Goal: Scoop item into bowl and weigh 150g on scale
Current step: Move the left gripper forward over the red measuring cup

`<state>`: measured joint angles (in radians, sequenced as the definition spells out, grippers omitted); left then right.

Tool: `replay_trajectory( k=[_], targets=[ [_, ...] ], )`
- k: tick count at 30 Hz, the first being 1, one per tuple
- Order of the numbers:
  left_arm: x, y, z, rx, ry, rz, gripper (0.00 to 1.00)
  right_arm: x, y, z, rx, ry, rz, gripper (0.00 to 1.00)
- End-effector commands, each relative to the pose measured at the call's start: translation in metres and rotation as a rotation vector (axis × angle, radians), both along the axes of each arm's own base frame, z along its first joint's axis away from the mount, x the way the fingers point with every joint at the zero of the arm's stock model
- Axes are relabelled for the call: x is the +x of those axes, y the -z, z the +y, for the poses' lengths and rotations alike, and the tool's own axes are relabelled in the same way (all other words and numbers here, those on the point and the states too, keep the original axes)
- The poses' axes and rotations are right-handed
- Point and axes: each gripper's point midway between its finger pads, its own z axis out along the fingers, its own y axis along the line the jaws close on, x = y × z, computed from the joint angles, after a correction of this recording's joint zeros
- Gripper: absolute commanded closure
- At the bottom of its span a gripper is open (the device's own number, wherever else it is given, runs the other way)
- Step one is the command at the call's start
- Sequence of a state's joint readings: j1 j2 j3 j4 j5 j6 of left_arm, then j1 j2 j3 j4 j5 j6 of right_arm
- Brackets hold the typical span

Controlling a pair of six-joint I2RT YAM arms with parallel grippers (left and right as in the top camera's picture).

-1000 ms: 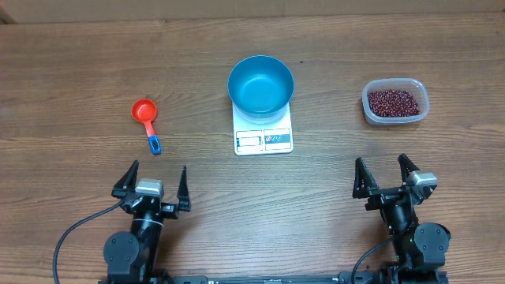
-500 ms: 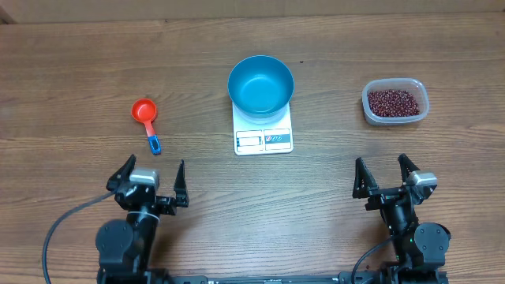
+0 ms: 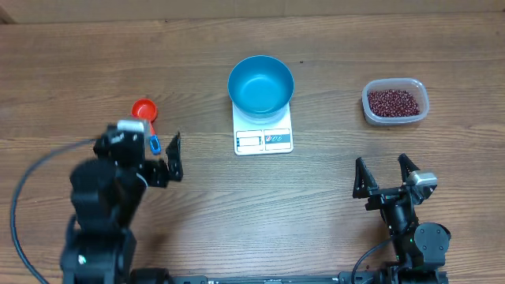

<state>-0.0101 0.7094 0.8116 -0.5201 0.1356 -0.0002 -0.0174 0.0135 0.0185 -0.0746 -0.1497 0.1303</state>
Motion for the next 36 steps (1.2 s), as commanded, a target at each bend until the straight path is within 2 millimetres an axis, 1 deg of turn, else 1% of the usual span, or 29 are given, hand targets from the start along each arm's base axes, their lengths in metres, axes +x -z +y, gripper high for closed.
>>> replay_trajectory(
  k=[1, 3, 6, 11, 13, 16, 17, 20, 22, 23, 24, 25, 27, 30, 33, 36],
  targets=[
    [0.016, -0.027, -0.005, -0.033, 0.025, 0.034, 0.0, 0.0, 0.002, 0.001, 0.004, -0.002, -0.004, 0.0],
    [0.027, -0.032, -0.006, -0.036, 0.028, 0.092, 0.0, 0.0, 0.002, 0.001, 0.004, -0.002, -0.004, 0.0],
    [0.044, -0.034, -0.008, -0.044, 0.04, 0.195, 0.0, 0.0, 0.002, 0.001, 0.004, -0.002, -0.004, 0.0],
    [0.071, -0.026, -0.02, -0.087, 0.098, 0.387, 0.01, 0.0, 0.002, 0.001, 0.004, -0.002, -0.004, 0.0],
    [0.083, -0.018, -0.02, -0.088, 0.096, 0.436, 0.0, 0.0, 0.002, 0.001, 0.004, -0.002, -0.004, 0.0],
    [0.106, -0.001, -0.008, -0.046, 0.039, 0.464, 0.0, 0.0, 0.002, 0.001, 0.004, -0.002, -0.004, 0.0],
    [0.113, 0.006, -0.007, -0.041, 0.033, 0.473, 0.0, 0.0, 0.002, 0.001, 0.004, -0.002, -0.004, 0.0],
    [0.127, 0.024, 0.0, -0.045, 0.016, 0.504, 0.01, 0.0, 0.002, 0.001, 0.004, -0.002, -0.004, 0.0],
    [0.133, 0.036, 0.013, -0.052, -0.019, 0.528, 0.01, 0.0, 0.002, 0.001, 0.004, -0.002, -0.004, 0.0],
    [0.136, 0.042, 0.023, -0.061, -0.044, 0.542, 0.03, 0.0, 0.002, 0.001, 0.004, -0.002, -0.004, 0.0],
    [0.138, 0.048, 0.034, -0.071, -0.089, 0.558, 0.06, 0.0, 0.002, 0.001, 0.004, -0.002, -0.004, 0.0],
    [0.14, 0.056, 0.05, -0.087, -0.159, 0.578, 0.1, 0.0, 0.002, 0.001, 0.004, -0.002, -0.004, 0.0],
    [0.142, 0.07, 0.076, -0.109, -0.251, 0.61, 0.14, 0.0, 0.002, 0.001, 0.004, -0.002, -0.004, 0.0],
    [0.145, 0.093, 0.103, -0.129, -0.308, 0.656, 0.2, 0.0, 0.002, 0.001, 0.004, -0.002, -0.004, 0.0],
    [0.148, 0.115, 0.121, -0.143, -0.342, 0.695, 0.22, 0.0, 0.002, 0.001, 0.004, -0.002, -0.004, 0.0],
    [0.153, 0.14, 0.128, -0.139, -0.341, 0.737, 0.27, 0.0, 0.002, 0.001, 0.004, -0.002, -0.004, 0.0]
  ],
)
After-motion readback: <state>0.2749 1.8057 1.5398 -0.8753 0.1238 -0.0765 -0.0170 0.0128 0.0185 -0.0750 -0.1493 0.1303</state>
